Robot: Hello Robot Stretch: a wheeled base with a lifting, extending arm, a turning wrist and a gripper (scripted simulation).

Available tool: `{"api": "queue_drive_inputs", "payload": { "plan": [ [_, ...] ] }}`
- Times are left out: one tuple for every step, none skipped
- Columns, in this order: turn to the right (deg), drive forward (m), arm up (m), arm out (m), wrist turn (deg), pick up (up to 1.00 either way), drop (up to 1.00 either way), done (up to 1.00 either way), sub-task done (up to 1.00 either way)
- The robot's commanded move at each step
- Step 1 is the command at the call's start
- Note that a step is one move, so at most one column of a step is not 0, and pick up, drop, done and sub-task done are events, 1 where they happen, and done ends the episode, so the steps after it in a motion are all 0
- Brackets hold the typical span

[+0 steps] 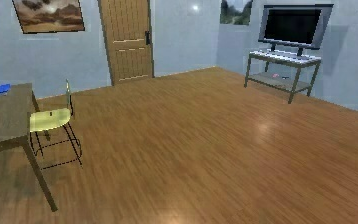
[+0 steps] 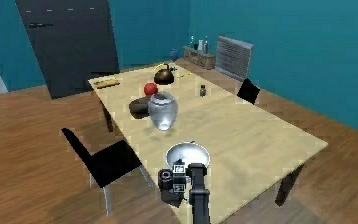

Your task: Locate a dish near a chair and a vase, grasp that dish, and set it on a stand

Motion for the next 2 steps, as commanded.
{"api": "queue_drive_inputs", "payload": {
  "plan": [
    [0.0,0.0,0.28,0.0,0.0,0.0,0.0,0.0,0.0],
    [0.0,0.0,0.0,0.0,-45.0,0.0,0.0,0.0,0.0]
  ]
}}
